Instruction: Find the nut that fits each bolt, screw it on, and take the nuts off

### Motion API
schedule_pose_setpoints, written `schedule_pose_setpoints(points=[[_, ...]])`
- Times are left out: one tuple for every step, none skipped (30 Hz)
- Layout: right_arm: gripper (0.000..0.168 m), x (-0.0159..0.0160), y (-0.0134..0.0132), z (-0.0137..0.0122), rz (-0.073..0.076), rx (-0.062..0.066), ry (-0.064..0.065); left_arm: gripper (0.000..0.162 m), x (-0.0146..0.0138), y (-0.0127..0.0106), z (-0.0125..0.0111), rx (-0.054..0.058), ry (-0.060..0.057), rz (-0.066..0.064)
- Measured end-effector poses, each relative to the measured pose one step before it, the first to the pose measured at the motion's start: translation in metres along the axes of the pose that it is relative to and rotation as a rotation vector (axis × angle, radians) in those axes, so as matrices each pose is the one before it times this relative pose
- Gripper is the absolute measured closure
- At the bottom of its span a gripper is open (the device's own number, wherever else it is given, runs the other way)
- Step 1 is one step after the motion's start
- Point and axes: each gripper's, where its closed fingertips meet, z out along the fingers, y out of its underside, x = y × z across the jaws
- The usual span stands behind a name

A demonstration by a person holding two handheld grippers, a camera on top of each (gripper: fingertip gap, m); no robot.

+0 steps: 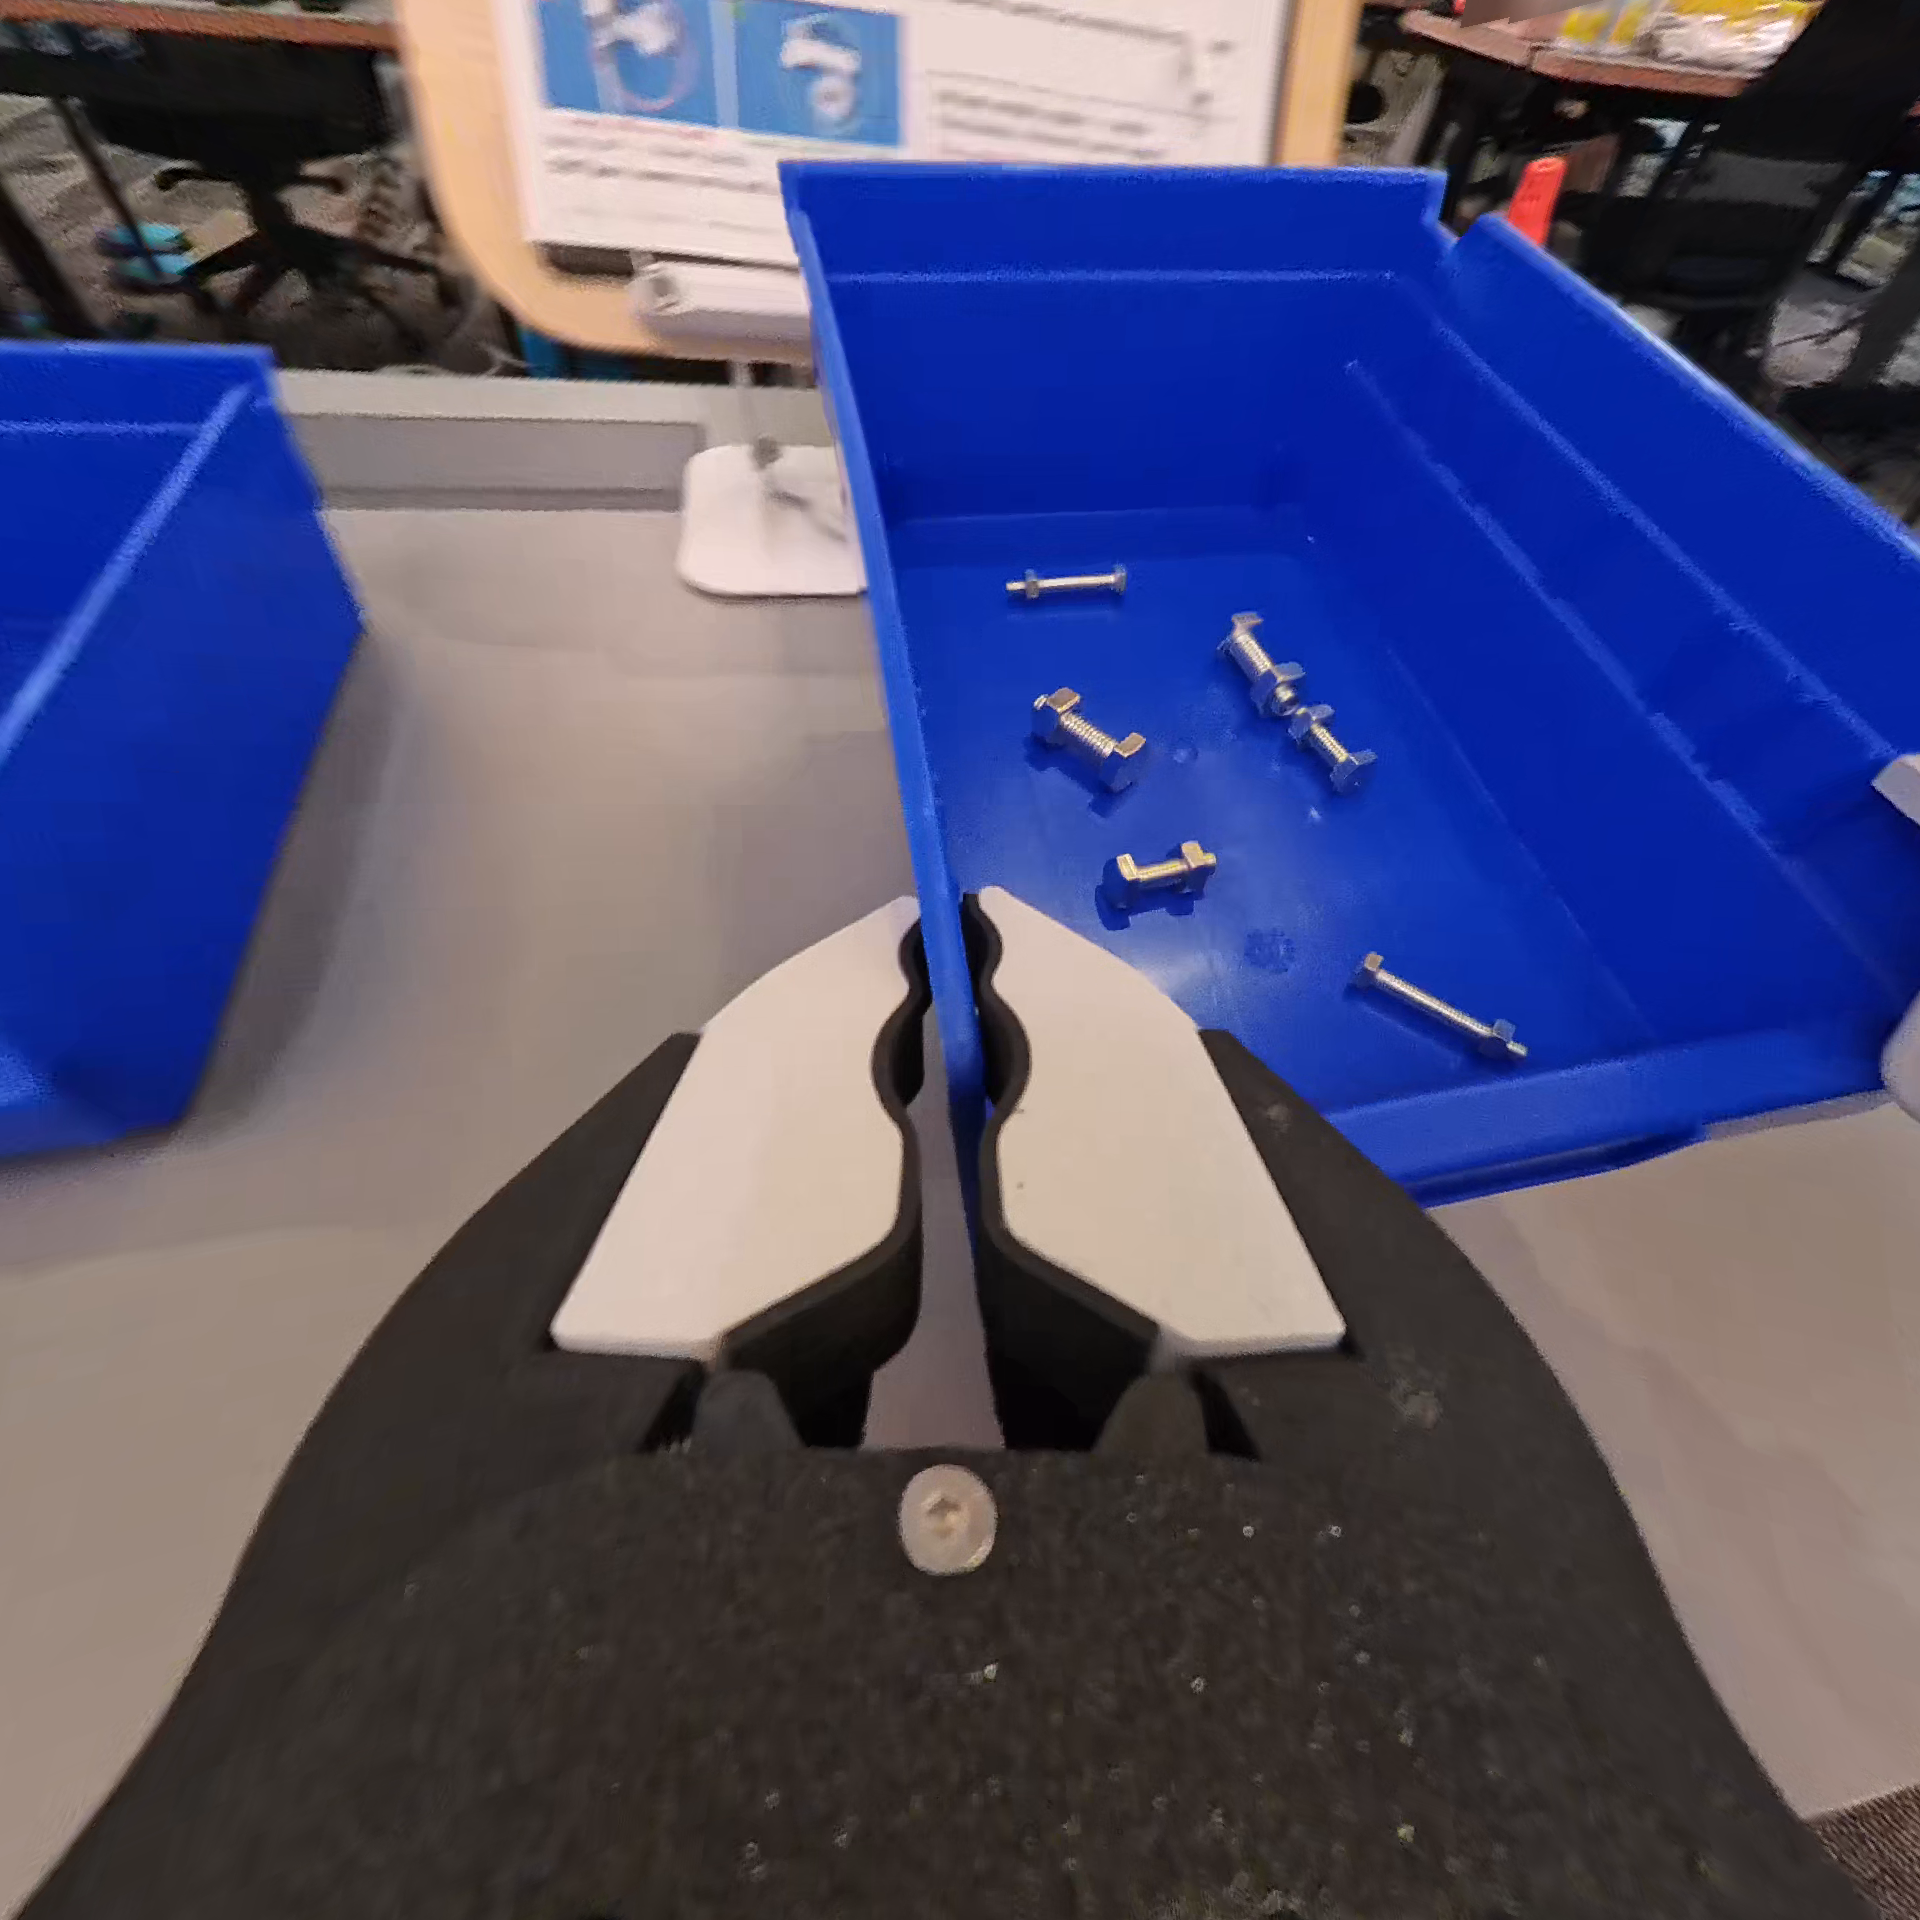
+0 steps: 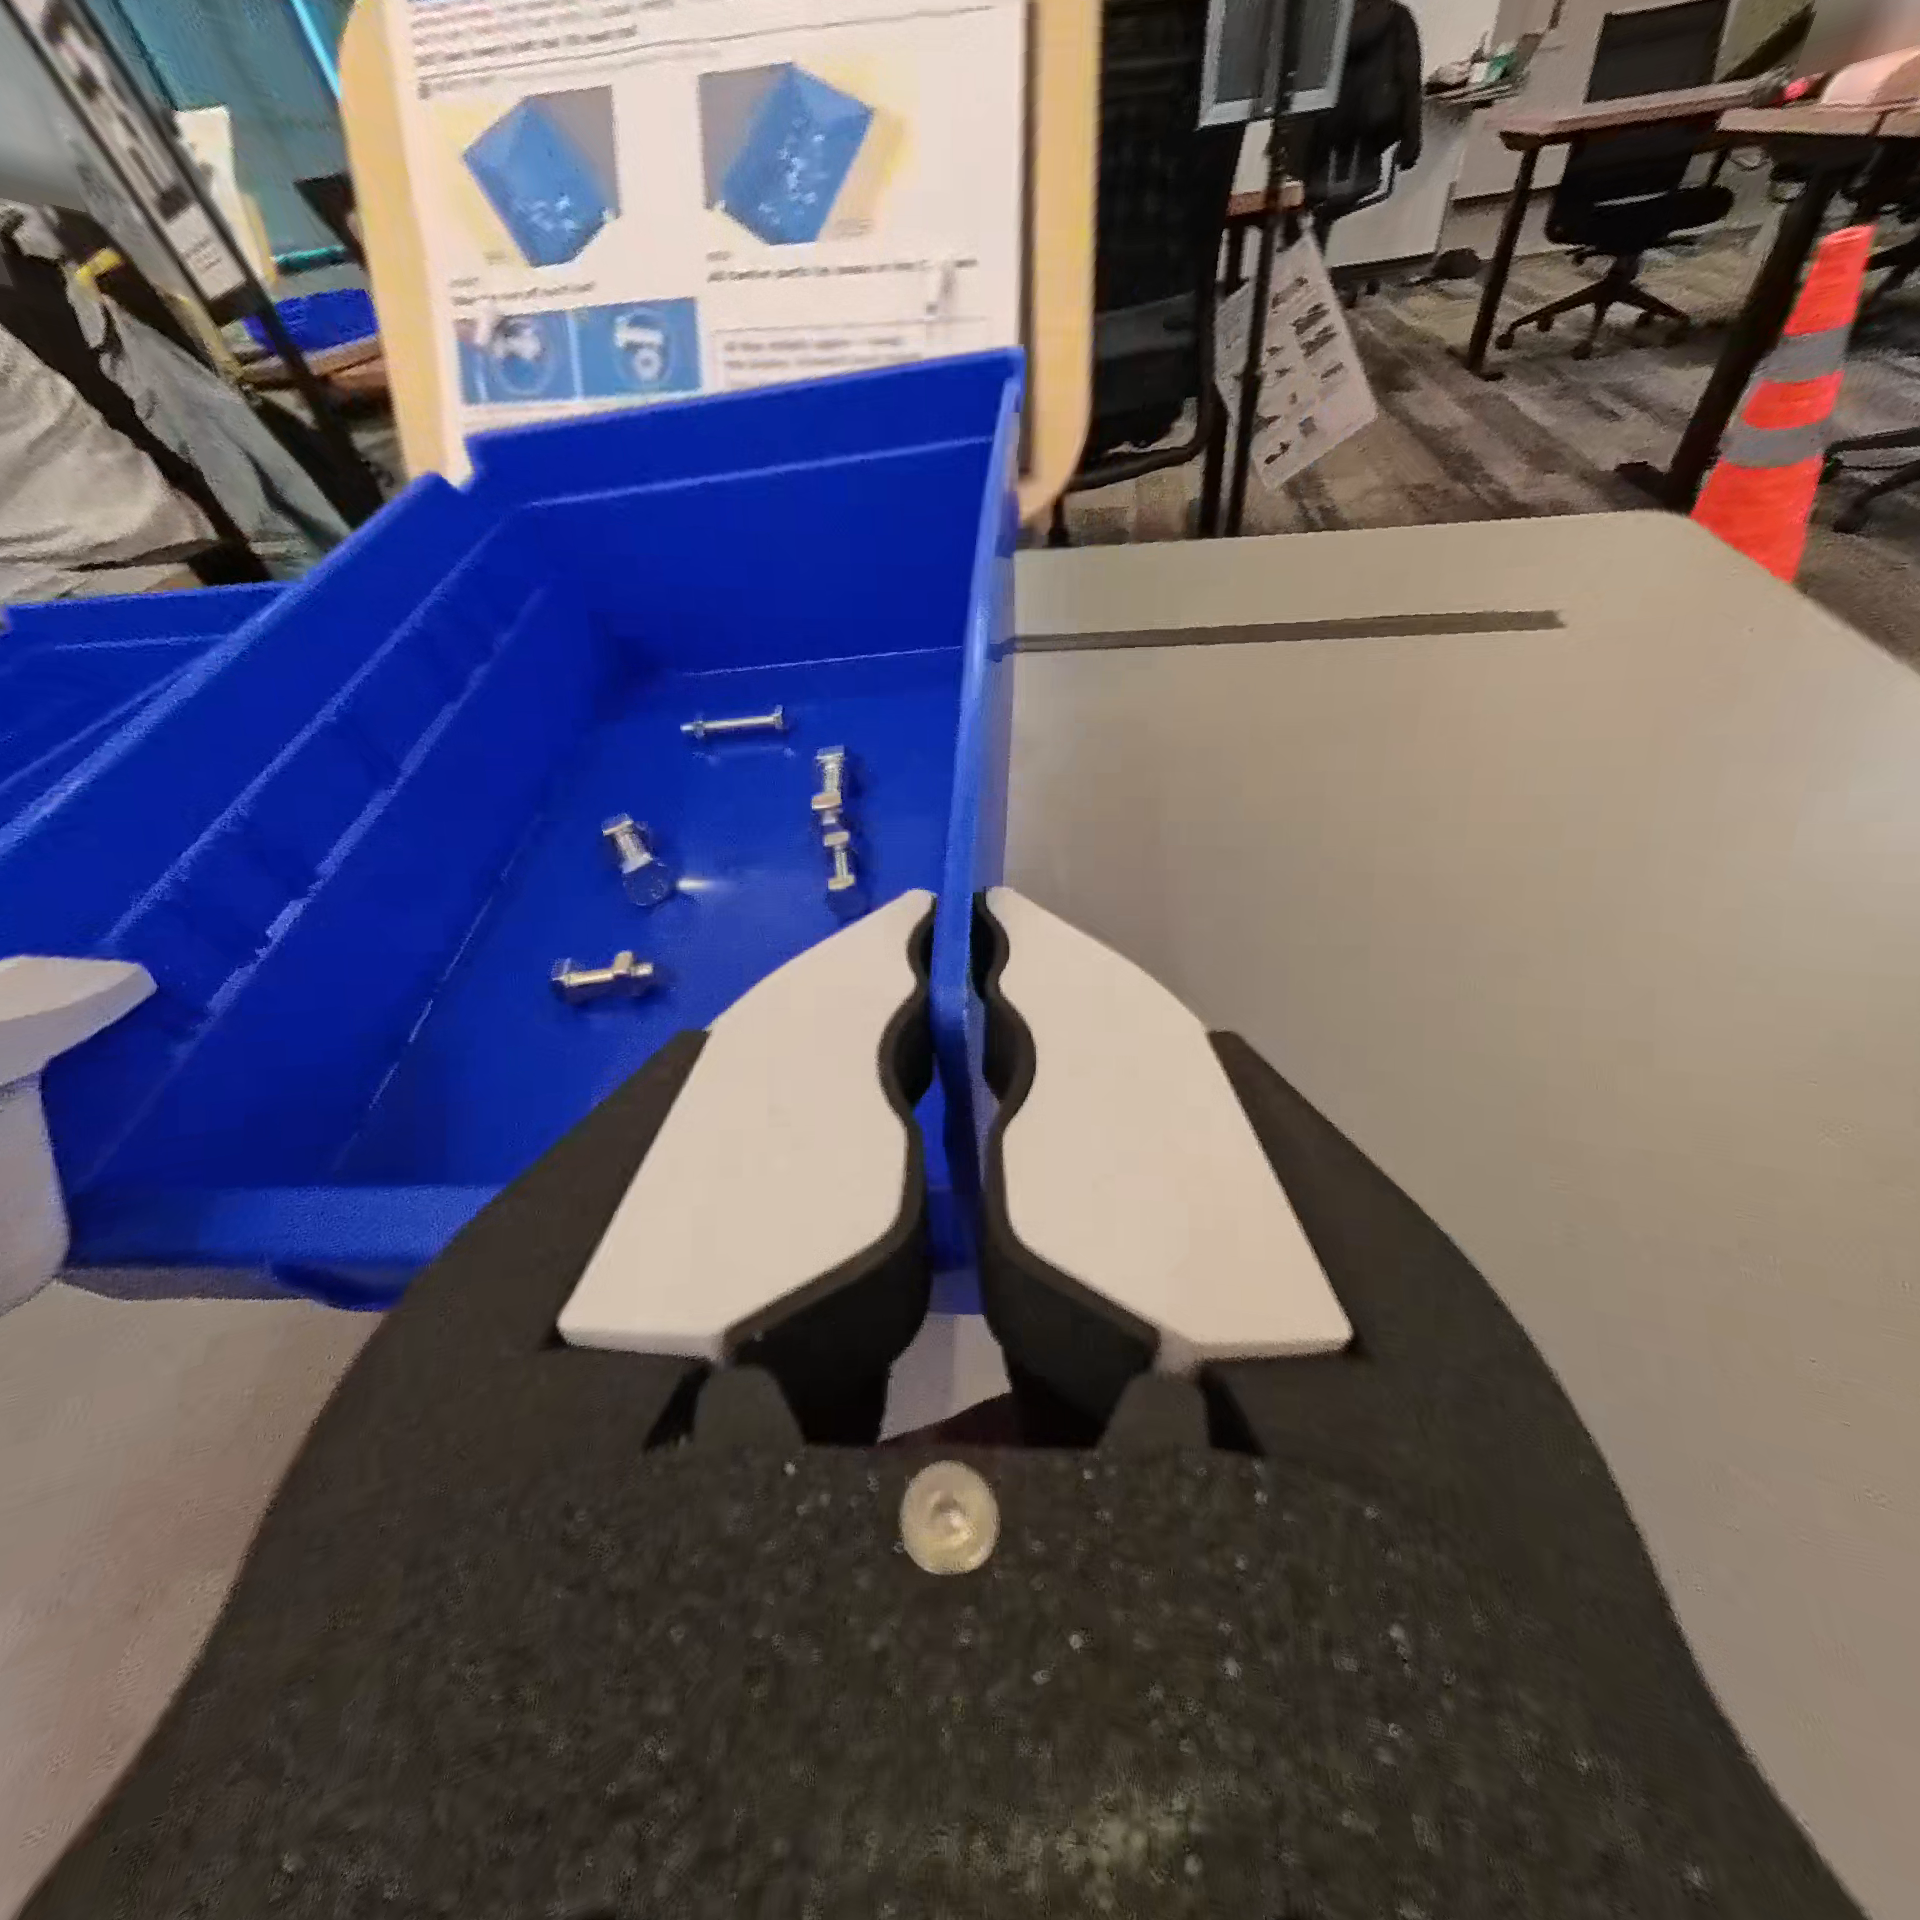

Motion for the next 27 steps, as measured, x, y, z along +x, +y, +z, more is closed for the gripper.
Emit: schedule_pose_setpoints(points=[[0.164,-0.01641,0.00383,0.00413,-0.0101,-0.0085,-0.0207,0.158,-0.01616,0.005,-0.00444,-0.0036,-0.0195,-0.0132],[0.164,-0.01547,0.00343,0.00441,-0.0065,-0.0062,-0.0162,0.158,-0.0154,0.00488,-0.00334,-0.0056,-0.0166,-0.011],[0.164,-0.01444,0.0035,0.00472,-0.0079,-0.0084,-0.0124,0.158,-0.01454,0.0047,-0.00235,-0.007,-0.0152,-0.0071],[0.164,-0.01288,0.00349,0.00523,-0.003,-0.0081,-0.0113,0.158,-0.01313,0.00378,-0.00148,-0.0054,-0.0123,-0.0031],[0.164,-0.01084,0.00347,0.0053,0.0041,-0.0059,-0.0096,0.158,-0.01151,0.00284,-0.00059,-0.0022,-0.0073,0.0038],[0.164,-0.00946,0.00325,0.00502,0.0015,-0.005,-0.0103,0.158,-0.01028,0.00248,-0.00021,-0.0025,-0.007,0.0092],[0.164,-0.00841,0.00285,0.00456,-0.0001,-0.004,-0.0104,0.158,-0.00911,0.00237,0.00037,-0.0059,-0.0104,0.0078],[0.164,-0.00691,0.00341,0.00418,0.003,-0.0066,-0.0072,0.158,-0.00789,0.00237,0.00071,-0.006,-0.0098,0.0027],[0.164,-0.00538,0.00373,0.00374,0.0057,-0.0078,-0.0038,0.158,-0.0062,0.00271,0.00118,-0.0071,-0.0063,-0.0001],[0.164,-0.00402,0.0035,0.00334,0.0034,-0.007,-0.0041,0.158,-0.00477,0.00326,0.00189,-0.0109,-0.0029,-0.0017],[0.164,-0.00252,0.00375,0.00293,-0.003,-0.0121,-0.0021,0.158,-0.00339,0.0035,0.00229,-0.0106,0.0016,-0.0051],[0.164,-0.00111,0.003,0.00205,-0.0002,-0.0088,-0.0011,0.158,-0.00174,0.00391,0.00255,-0.0114,0.0065,-0.0056],[0.163,0.0,0.00275,0.00168,0.0073,-0.0065,-0.0009,0.158,-0.00047,0.00409,0.00275,-0.0116,0.0084,-0.0034],[0.163,0.00113,0.0036,0.00152,0.0127,-0.0118,0.0012,0.157,0.00061,0.00289,0.00189,-0.0041,0.0092,0.0036],[0.163,0.00259,0.00248,0.00084,0.0205,-0.0009,0.0037,0.157,0.00179,-0.0007,-0.00001,0.0105,0.0108,0.0067],[0.163,0.00138,0.00279,0.00074,0.0235,-0.0051,-0.0073,0.156,0.00142,-0.00023,-0.00016,0.0023,0.0035,0.0108],[0.163,0.00215,0.00387,0.00104,0.0128,-0.0145,-0.0013,0.155,0.00209,0.00015,-0.0003,0.0049,0.008,0.0139],[0.161,0.00212,0.00429,0.00094,0.0079,-0.0195,-0.0034,0.151,0.00385,0.00155,-0.00138,-0.0001,0.0268,0.0196],[0.155,-0.00129,0.00077,-0.00208,0.0131,0.0013,-0.03,0.137,0.00375,0.00368,-0.0042,-0.0152,0.0332,0.0146],[0.144,-0.00014,-0.0007,-0.00734,0.0114,0.0075,-0.0226,0.117,-0.00118,0.00278,-0.00833,-0.0085,0.0122,-0.0099],[0.133,0.00059,-0.00398,-0.01128,-0.0062,0.0305,-0.0124,0.11,-0.00247,-0.00142,-0.01263,0.0277,0.0217,-0.0255],[0.128,0.0023,-0.00564,-0.01391,-0.0178,0.0458,0.0051,0.117,-0.00452,-0.00603,-0.01569,0.0551,0.0306,-0.0394],[0.127,0.00223,-0.00634,-0.01497,-0.0197,0.0548,0.0101,0.123,-0.01167,-0.00983,-0.01589,0.062,0.0065,-0.0393],[0.128,-0.0025,-0.00611,-0.01453,-0.0173,0.0595,-0.0179,0.125,-0.02238,-0.01168,-0.01359,0.0513,-0.0397,-0.0276],[0.133,-0.00603,-0.00369,-0.01252,-0.0144,0.0458,-0.034,0.124,-0.03124,-0.01152,-0.00878,0.0301,-0.0723,-0.0091],[0.139,-0.00576,-0.00064,-0.00885,-0.006,0.0223,-0.0224,0.124,-0.03904,-0.009,-0.00215,0.0112,-0.0998,0.0013],[0.141,-0.00695,-0.00008,-0.00485,0.0092,0.0118,-0.02,0.124,-0.04117,-0.00331,0.00621,-0.0156,-0.1026,-0.0086]])
